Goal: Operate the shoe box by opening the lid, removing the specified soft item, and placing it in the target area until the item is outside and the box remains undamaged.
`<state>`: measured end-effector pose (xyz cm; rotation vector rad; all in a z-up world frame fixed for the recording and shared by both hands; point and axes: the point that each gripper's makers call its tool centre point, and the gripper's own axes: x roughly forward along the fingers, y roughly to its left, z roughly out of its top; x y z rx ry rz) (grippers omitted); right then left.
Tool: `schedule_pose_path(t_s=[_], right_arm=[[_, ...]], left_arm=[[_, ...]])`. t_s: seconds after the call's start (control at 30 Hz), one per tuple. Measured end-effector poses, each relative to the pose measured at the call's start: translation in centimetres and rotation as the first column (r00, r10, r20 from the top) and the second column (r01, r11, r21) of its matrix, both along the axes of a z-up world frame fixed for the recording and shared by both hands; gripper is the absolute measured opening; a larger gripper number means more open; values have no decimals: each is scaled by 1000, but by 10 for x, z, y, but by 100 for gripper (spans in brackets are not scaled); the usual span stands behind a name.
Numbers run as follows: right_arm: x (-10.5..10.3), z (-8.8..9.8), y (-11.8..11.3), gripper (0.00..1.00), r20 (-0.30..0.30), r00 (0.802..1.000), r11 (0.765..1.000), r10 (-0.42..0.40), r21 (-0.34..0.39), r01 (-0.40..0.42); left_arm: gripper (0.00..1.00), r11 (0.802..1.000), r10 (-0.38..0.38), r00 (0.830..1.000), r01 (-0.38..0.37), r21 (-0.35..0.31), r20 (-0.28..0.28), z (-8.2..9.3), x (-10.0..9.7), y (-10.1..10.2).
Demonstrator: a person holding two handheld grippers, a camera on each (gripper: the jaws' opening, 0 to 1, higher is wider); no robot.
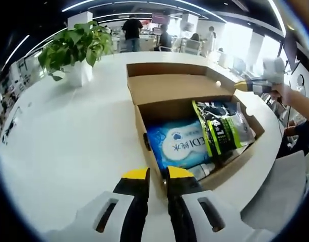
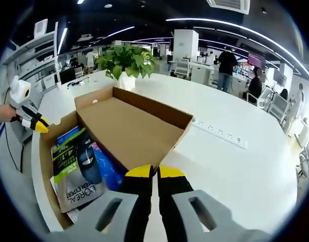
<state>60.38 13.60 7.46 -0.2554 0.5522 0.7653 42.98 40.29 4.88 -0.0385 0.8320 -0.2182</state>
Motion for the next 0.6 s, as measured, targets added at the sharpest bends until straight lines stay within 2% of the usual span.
schedule_pose_path(t_s=[0.2, 0.6], right_arm=[[2, -2, 0, 1, -7, 1000, 1000, 1, -3, -1], [6, -6, 0, 1, -30, 999, 1000, -12, 8, 12]], left_arm=[[9, 1000, 8, 1000, -8, 7, -18, -5, -7, -2], [6, 1000, 18, 1000, -18, 1, -20, -6, -5, 1]])
